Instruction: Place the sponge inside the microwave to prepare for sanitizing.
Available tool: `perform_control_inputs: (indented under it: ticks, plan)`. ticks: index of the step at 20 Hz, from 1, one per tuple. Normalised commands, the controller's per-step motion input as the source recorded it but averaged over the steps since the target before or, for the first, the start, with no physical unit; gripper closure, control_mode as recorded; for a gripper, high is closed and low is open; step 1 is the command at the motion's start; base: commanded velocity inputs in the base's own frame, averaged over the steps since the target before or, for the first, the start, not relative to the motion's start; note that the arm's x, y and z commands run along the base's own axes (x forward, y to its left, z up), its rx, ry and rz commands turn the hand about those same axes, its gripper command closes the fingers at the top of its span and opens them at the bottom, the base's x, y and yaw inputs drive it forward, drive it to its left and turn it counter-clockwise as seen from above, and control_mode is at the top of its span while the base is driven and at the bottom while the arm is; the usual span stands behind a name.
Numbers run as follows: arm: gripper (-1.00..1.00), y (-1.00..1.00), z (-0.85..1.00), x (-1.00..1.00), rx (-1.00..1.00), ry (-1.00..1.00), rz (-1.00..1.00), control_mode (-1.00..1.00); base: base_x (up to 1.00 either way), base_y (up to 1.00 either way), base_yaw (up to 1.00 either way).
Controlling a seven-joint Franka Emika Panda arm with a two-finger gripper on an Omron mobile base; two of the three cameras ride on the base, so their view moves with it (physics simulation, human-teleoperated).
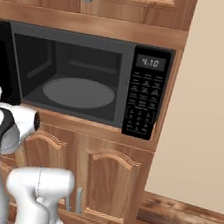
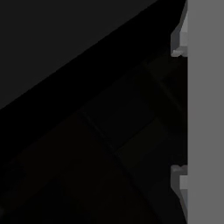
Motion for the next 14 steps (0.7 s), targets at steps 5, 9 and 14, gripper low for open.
perform_control_inputs:
  ticks: [5, 9, 14]
  plan:
    - [-1.00, -0.81, -0.08, 0.38, 0.00, -0.04, 0.04, -1.00, 0.00, 0.00, 0.00]
    - [-1.00, -0.57, 0.03, 0.14, -0.16, -0.30, 0.16, -1.00, 0.00, 0.00, 0.00]
    - [-1.00, -0.93, -0.03, 0.04, -0.38, -0.52, 0.30, -1.00, 0.00, 0.00, 0.00]
